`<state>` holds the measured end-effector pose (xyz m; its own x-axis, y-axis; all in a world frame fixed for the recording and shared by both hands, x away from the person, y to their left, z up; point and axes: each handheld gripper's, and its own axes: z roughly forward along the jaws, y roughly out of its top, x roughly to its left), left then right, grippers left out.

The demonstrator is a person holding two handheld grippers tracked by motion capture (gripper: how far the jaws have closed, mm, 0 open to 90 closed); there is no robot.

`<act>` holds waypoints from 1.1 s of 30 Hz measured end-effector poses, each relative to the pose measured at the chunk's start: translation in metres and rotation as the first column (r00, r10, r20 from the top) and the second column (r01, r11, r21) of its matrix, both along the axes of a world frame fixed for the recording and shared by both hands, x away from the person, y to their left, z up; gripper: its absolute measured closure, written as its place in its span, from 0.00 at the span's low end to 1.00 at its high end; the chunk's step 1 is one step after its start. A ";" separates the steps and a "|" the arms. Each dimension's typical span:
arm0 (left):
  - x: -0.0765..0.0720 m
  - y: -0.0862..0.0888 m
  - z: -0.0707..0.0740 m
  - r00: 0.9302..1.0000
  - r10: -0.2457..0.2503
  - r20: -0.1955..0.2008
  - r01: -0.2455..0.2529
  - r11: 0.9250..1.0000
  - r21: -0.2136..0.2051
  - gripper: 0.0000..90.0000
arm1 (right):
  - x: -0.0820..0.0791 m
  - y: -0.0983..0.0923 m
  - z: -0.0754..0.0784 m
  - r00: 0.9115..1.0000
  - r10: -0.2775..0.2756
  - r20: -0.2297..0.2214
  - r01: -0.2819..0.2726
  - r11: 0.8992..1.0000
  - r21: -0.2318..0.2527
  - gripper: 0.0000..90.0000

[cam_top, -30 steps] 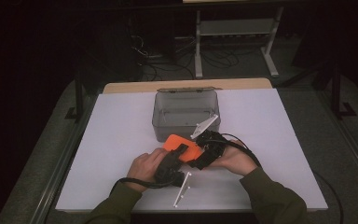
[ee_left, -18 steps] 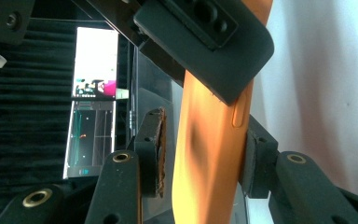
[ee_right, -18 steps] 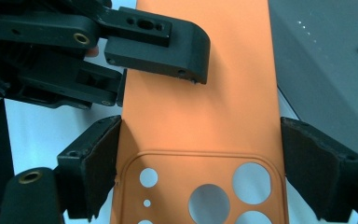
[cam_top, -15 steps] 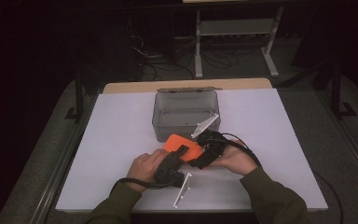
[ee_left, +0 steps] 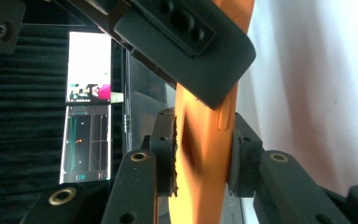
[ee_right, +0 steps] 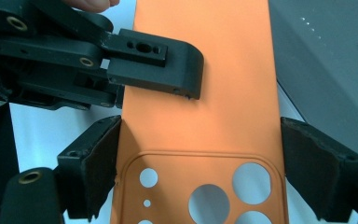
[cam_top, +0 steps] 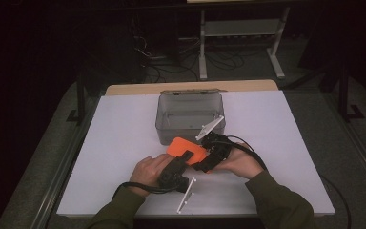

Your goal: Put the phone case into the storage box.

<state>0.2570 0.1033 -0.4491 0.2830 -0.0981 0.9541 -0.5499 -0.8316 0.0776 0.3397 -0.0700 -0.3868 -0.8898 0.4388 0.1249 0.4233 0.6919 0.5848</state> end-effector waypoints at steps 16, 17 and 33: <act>-0.002 0.001 0.002 1.000 0.001 0.019 -0.002 0.999 0.048 0.84 | 0.003 -0.002 0.000 0.999 -0.005 -0.041 0.005 1.000 0.016 0.17; -0.002 0.001 0.002 1.000 0.001 0.021 -0.002 0.999 0.050 0.84 | 0.003 -0.003 0.000 0.999 -0.004 -0.042 0.005 1.000 0.019 0.17; -0.003 0.003 0.003 0.999 -0.017 0.042 0.015 0.998 0.055 0.88 | 0.006 -0.008 -0.002 0.996 0.003 -0.087 0.004 0.997 0.080 0.16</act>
<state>0.2536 0.1060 -0.4456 0.2406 -0.1549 0.9582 -0.5648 -0.8252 0.0084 0.3460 -0.0780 -0.3892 -0.8738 0.4251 0.2364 0.4754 0.6441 0.5993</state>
